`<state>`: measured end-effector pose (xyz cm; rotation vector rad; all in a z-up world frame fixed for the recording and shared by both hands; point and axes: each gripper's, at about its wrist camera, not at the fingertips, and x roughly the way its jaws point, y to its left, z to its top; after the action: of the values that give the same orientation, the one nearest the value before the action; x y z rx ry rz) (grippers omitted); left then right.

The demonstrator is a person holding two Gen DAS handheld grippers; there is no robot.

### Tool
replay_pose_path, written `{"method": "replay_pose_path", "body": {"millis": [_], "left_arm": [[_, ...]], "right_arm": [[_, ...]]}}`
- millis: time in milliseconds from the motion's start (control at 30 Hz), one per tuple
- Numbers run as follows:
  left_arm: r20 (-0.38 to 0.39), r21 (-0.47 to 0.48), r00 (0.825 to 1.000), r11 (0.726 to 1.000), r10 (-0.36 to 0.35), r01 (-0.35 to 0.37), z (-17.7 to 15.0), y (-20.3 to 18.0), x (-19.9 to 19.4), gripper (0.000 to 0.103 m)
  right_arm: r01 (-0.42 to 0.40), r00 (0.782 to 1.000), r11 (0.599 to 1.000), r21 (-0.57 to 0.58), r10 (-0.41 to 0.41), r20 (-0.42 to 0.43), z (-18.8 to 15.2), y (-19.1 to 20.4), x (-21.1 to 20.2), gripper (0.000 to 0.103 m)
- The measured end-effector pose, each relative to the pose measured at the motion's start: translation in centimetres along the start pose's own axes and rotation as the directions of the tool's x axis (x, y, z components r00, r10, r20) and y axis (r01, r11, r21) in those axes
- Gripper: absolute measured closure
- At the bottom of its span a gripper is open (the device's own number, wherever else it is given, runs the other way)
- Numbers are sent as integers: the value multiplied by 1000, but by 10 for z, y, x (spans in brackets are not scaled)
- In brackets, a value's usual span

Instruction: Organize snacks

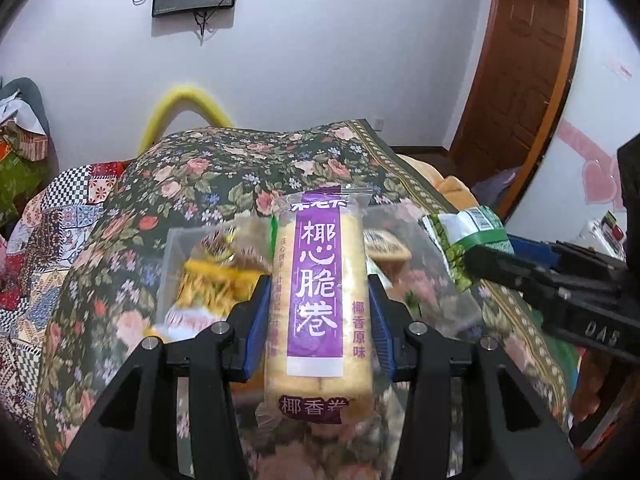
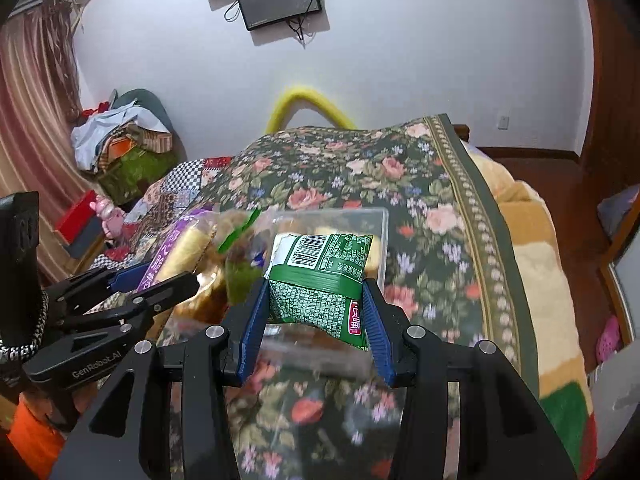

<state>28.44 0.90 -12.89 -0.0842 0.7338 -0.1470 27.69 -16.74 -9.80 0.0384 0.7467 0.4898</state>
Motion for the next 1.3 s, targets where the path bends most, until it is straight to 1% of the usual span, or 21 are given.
{"method": "replay_pose_path", "body": {"millis": [133, 233, 367, 433, 567, 667, 867, 1000, 1133, 1167, 1200, 1267, 1300], "left_arm": [[-11, 5, 1000, 1000, 9, -9, 13, 1, 23, 58], [-29, 6, 999, 1000, 21, -21, 18, 3, 38, 58], [-67, -8, 998, 1000, 4, -5, 16, 7, 49, 58], [-69, -18, 998, 1000, -9, 8, 14, 8, 51, 57], [-67, -24, 998, 1000, 1, -2, 14, 9, 47, 57], [-53, -32, 999, 999, 8, -10, 14, 9, 36, 57], [17, -23, 999, 999, 31, -31, 15, 6, -11, 57], [96, -11, 994, 999, 52, -51, 15, -1, -60, 57], [190, -11, 979, 997, 77, -76, 12, -10, -116, 57], [203, -13, 976, 997, 78, -77, 11, -11, -126, 56], [222, -17, 972, 997, 77, -76, 9, -13, -139, 54], [272, -21, 959, 997, 78, -75, 5, -18, -168, 47], [293, -23, 953, 997, 82, -78, 2, -21, -180, 45]], "right_arm": [[16, 1000, 1000, -14, -16, -7, 10, -2, 15, 60], [20, 999, 1000, -15, -20, -28, 13, -6, 29, 60], [7, 997, 1000, -3, -7, -76, 13, -10, 47, 59], [10, 996, 1000, 3, -10, -92, 12, -11, 52, 57], [24, 996, 1000, 16, -22, -85, 11, -13, 49, 56], [24, 997, 1000, 14, -23, -76, 13, -11, 40, 56], [23, 1000, 1000, -4, -23, -14, 19, -2, 3, 56], [29, 998, 999, -21, -28, 54, 23, 11, -35, 56], [21, 991, 999, -29, -17, 136, 23, 26, -80, 56], [22, 987, 999, -33, -16, 158, 23, 31, -92, 56], [21, 983, 999, -35, -15, 182, 22, 35, -105, 56], [15, 975, 999, -37, -6, 223, 19, 43, -128, 56], [11, 970, 999, -40, -1, 244, 17, 47, -140, 56]]}}
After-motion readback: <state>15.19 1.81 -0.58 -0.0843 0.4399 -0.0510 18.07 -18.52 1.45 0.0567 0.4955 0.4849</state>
